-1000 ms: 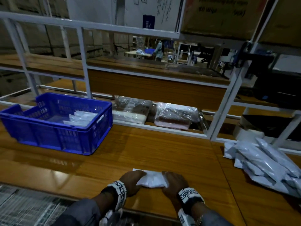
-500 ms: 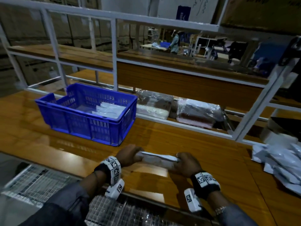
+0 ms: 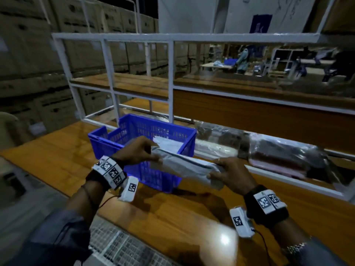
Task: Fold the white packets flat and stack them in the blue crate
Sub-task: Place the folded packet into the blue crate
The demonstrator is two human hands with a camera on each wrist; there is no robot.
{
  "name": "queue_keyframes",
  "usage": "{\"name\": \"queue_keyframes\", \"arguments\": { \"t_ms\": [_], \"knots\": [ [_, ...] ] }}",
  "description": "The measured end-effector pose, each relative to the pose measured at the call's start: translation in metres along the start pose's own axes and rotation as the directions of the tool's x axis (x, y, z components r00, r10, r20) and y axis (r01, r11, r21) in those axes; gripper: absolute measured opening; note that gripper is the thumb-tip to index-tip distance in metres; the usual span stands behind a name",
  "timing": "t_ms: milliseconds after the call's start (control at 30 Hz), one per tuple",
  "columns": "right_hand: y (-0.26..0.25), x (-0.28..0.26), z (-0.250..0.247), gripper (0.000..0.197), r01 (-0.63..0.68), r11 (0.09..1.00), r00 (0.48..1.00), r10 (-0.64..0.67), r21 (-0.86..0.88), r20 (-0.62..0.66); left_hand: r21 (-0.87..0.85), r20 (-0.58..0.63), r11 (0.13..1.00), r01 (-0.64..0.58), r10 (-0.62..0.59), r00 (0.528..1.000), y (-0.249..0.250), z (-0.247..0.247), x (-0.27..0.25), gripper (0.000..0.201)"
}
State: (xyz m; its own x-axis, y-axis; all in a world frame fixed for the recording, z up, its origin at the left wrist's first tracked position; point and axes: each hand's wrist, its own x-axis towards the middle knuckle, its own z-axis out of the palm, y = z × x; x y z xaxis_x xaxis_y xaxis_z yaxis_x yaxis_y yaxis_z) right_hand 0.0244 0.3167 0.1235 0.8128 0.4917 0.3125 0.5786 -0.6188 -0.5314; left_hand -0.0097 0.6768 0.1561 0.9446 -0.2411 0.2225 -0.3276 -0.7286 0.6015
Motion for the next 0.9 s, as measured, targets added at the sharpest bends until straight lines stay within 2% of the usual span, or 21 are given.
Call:
{"name": "queue_keyframes", "arguments": {
  "t_ms": [100,133,300,533,633,733,800,900],
  "knots": [
    [-0.009,0.041,-0.003,0.028,0.070,0.997,0.996,-0.069,0.020,-0.052,0.029,-0.059,0.999,0.034,-0.032,0.998,0.003,-0.035,0.015,0.016],
    [-0.011,0.052,-0.002,0.029,0.086,0.996,0.994,-0.084,0.034,-0.066,0.041,-0.086,0.999,0.031,-0.027,0.996,0.004,-0.043,0.020,0.015],
    [-0.019,0.098,0.017,0.025,0.081,0.994,0.988,-0.069,0.080,-0.141,0.066,-0.098,0.993,0.096,-0.089,0.991,-0.020,-0.075,0.038,0.024],
    [-0.021,0.166,0.051,0.016,0.059,0.995,0.993,-0.050,0.084,-0.110,0.096,-0.053,0.986,0.137,-0.132,0.990,-0.077,-0.103,0.083,0.025],
    [-0.021,0.197,0.067,0.012,0.060,0.997,0.996,-0.057,0.041,-0.068,0.082,0.036,0.991,0.103,-0.106,0.994,-0.110,-0.113,0.104,0.018],
    [-0.025,0.224,0.084,0.011,0.052,0.998,0.999,-0.052,0.041,0.010,0.153,0.133,0.984,0.096,-0.116,0.984,-0.151,-0.121,0.125,0.021],
    [-0.026,0.240,0.094,0.016,0.039,0.999,0.998,-0.039,0.014,0.054,0.213,0.243,0.975,0.069,-0.122,0.962,-0.176,-0.126,0.144,0.028],
    [-0.020,0.267,0.106,0.026,-0.025,0.998,0.994,0.031,-0.061,0.109,0.363,0.418,0.928,-0.081,-0.084,0.905,-0.204,-0.129,0.183,0.043]
  ]
}}
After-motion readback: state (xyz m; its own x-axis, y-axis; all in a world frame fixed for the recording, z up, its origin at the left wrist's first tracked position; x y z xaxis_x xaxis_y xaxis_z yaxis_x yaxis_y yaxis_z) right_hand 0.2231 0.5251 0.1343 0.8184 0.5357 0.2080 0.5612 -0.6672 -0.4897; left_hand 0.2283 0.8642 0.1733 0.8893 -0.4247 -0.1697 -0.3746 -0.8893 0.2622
